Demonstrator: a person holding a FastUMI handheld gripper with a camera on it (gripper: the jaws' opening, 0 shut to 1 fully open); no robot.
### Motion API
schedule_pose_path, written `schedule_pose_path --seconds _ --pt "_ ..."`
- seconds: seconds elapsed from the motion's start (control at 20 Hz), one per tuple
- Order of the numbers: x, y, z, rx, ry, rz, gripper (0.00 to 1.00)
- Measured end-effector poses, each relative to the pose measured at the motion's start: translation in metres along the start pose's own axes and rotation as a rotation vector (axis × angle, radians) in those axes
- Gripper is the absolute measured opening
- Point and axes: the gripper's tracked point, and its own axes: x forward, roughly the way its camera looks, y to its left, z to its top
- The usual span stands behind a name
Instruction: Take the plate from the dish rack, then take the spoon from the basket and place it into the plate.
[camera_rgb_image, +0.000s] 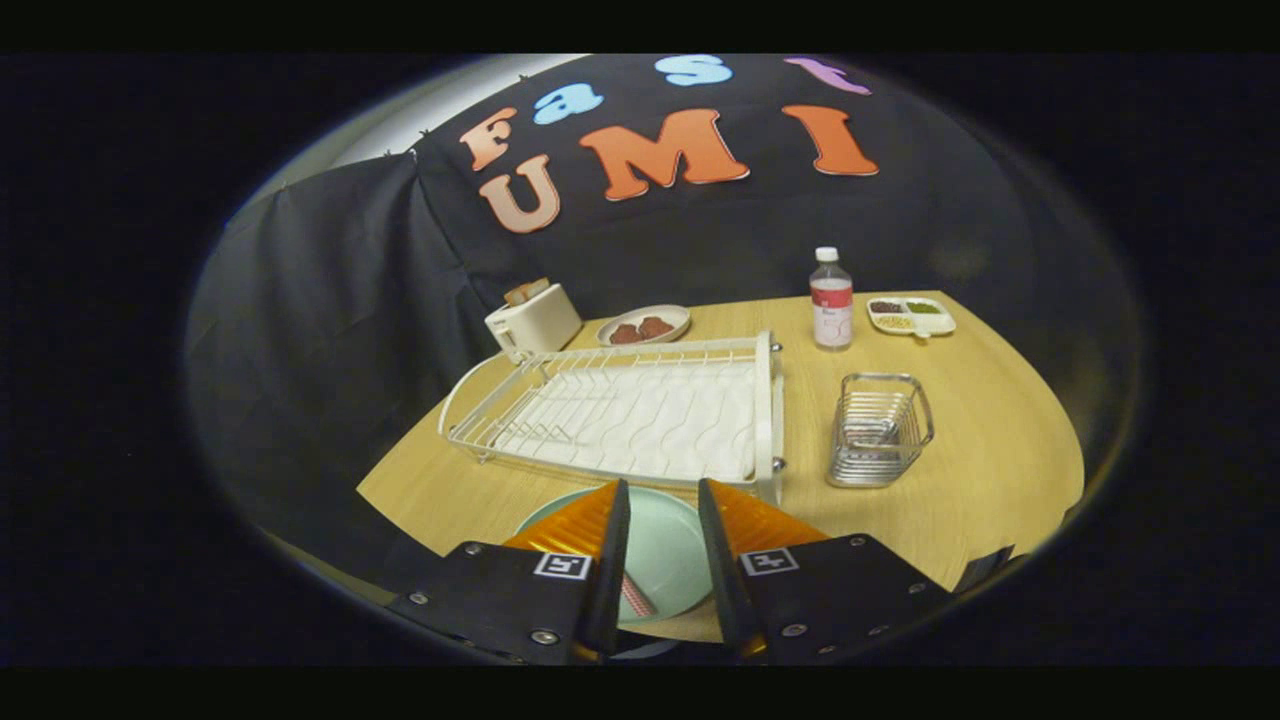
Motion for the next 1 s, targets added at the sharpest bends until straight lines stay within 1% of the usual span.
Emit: schedule_pose_path --seconds 0.05,0.2,0.25,0.3,0.35,0.4,0.45,0.5,0.55,0.75,0.9,1.0 --pt "-0.004 -0.004 0.016 -0.006 -0.036 -0.013 0.45" --pt "-0.016 -0.011 0.067 -0.03 -0.154 -0.05 0.56" --pt "-0.023 -0.015 0.083 -0.035 -0.192 -0.065 0.61" --pt "-0.027 -0.016 0.099 -0.038 -0.229 -0.077 0.64" --pt "-0.034 -0.018 0.113 -0.041 -0.266 -0.091 0.69" --pt "-0.039 -0.018 0.129 -0.045 -0.307 -0.1 0.71" --pt "-0.046 -0.018 0.143 -0.056 -0.346 -0.109 0.77" --pt "-0.051 -0.021 0.155 -0.064 -0.378 -0.125 0.79" --pt "-0.057 -0.023 0.165 -0.071 -0.408 -0.141 0.83" --pt "-0.078 -0.026 0.201 -0.106 -0.53 -0.195 0.93" --pt "-0.086 -0.032 0.21 -0.145 -0.589 -0.247 0.97" --pt "-0.085 -0.036 0.205 -0.154 -0.591 -0.285 0.97"
